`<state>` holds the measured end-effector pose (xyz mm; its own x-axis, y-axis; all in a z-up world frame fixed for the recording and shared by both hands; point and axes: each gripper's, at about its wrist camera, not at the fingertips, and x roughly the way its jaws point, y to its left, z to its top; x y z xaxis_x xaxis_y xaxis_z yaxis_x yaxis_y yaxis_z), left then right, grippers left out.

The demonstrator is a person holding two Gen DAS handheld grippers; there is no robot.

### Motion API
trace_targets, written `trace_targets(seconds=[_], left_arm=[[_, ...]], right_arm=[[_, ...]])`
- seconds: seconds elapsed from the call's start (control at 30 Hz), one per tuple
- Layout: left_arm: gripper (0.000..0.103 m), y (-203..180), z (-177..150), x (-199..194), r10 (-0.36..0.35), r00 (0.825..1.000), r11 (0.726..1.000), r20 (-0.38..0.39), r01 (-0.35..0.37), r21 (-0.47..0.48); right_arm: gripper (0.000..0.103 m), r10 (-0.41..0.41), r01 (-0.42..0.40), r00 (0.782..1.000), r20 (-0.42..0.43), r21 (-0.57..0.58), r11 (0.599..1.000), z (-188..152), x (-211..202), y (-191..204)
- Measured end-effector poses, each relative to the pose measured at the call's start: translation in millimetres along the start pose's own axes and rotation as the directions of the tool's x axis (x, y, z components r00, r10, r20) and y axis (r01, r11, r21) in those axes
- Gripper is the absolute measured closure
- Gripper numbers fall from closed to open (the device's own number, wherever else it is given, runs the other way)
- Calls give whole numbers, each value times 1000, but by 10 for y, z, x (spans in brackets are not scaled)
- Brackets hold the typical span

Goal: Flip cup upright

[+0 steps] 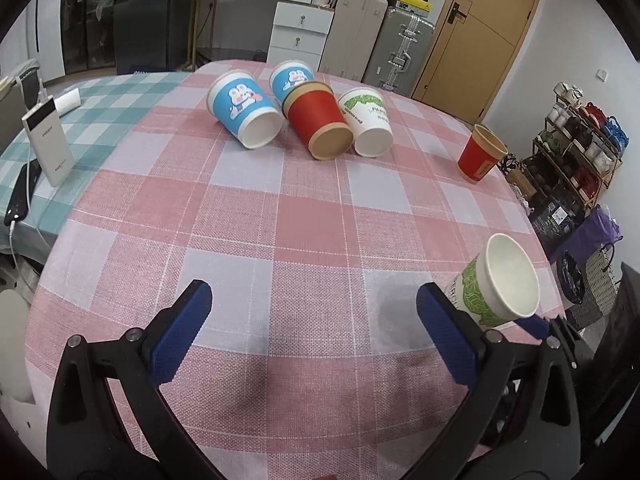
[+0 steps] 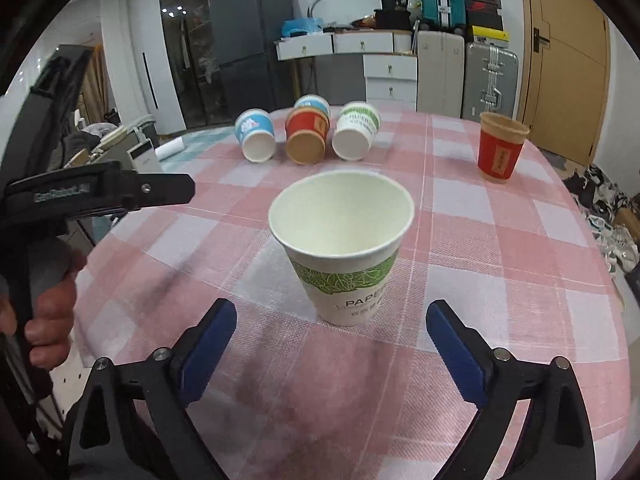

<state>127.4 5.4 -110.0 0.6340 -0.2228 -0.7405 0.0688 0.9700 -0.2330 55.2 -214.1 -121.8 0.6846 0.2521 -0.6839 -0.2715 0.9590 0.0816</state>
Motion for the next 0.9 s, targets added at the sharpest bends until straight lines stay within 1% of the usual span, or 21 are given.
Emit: trace_targets(seconds=[0.03,0.07,0.13,0.23,0.33,0.47,0.6,0.67,0.77,0.9], left_arm=[[1,-14,4,-38,1,1000,1000,5,-1,4],[1,-35,11,-89,2,1000,1000,13,-2,9],[1,-82,19,-191,5,1000,1000,31,-5,20],[1,-199,31,-345,3,998,999,56,-6,47],[1,-352,29,-508,13,996,996,90,-21,85],[1,-559,1,-726,9,991,992,132,-25,126],[1,-689,-34,-857,5,989,990,146,-26,141],[1,-738,-57,-908,5,989,989,151,-27,147],[1,-802,-90,-988,29,985,985,169,-57,161],[1,-833,-108,-1058,25,983,985,180,-56,166]], right_arm=[[4,-8,8,1000,21,12,1000,12,-105,-35],[0,-26,24,999,42,30,999,29,-204,-75],[0,-49,44,995,89,62,997,89,-385,-146],[0,-50,38,989,138,90,995,195,-616,-222],[0,-31,19,990,136,84,996,296,-744,-239],[0,-22,11,991,135,78,997,392,-895,-233],[0,-8,-5,991,133,94,996,434,-1021,-248],[0,-18,5,991,136,100,995,444,-1070,-250],[0,-15,1,990,142,99,995,463,-1122,-236],[0,-11,-3,990,143,98,995,475,-1142,-221]])
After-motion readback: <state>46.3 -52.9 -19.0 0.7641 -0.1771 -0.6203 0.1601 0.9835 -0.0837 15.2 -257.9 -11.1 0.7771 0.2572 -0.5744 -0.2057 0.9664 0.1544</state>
